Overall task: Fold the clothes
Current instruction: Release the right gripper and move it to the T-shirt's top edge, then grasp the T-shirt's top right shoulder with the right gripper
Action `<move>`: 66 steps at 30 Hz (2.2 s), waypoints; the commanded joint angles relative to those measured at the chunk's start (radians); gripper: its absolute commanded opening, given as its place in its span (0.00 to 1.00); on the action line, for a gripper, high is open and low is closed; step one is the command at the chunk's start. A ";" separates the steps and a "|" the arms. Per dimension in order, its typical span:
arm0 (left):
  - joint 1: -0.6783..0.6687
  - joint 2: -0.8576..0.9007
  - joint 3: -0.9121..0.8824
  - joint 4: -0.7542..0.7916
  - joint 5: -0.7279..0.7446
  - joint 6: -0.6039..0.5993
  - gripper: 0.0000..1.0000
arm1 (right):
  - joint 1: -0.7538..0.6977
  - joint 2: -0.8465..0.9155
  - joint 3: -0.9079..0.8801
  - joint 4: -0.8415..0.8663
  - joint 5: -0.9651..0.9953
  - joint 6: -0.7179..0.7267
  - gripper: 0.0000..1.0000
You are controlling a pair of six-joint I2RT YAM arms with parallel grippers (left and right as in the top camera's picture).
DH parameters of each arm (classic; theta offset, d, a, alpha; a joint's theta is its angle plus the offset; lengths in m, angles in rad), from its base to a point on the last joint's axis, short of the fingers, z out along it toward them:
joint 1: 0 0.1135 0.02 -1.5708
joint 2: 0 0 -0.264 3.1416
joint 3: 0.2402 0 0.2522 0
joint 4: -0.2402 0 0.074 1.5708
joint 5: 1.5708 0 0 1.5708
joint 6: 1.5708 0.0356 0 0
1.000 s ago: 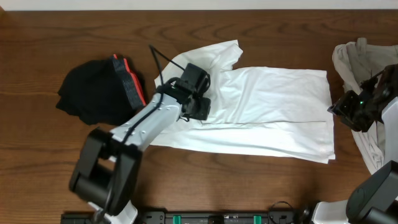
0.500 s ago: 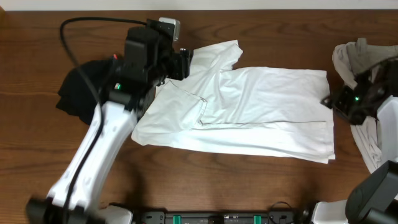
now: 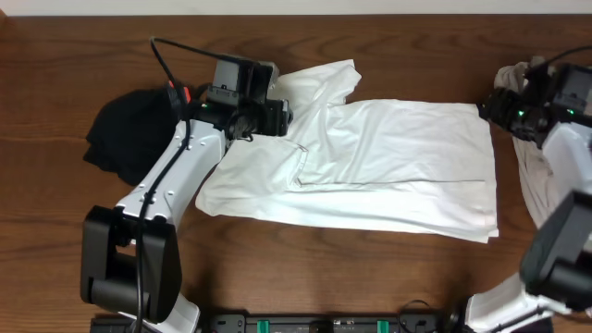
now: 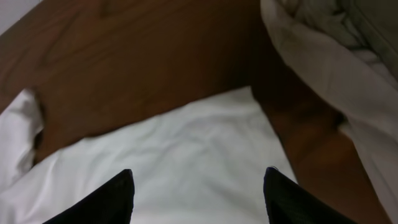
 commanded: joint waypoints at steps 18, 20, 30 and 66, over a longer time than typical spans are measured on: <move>0.013 -0.010 0.024 0.055 0.045 -0.040 0.75 | 0.121 0.262 0.258 0.075 -0.440 0.094 0.68; 0.013 -0.010 0.024 0.025 0.051 -0.040 0.75 | 0.190 0.270 0.258 0.103 -0.399 0.096 0.69; 0.016 -0.020 0.024 -0.148 0.051 -0.039 0.76 | 0.458 0.357 0.259 0.293 -0.175 0.173 0.70; 0.015 -0.019 0.024 -0.249 0.050 -0.001 0.81 | 0.539 0.531 0.282 0.493 -0.079 0.378 0.46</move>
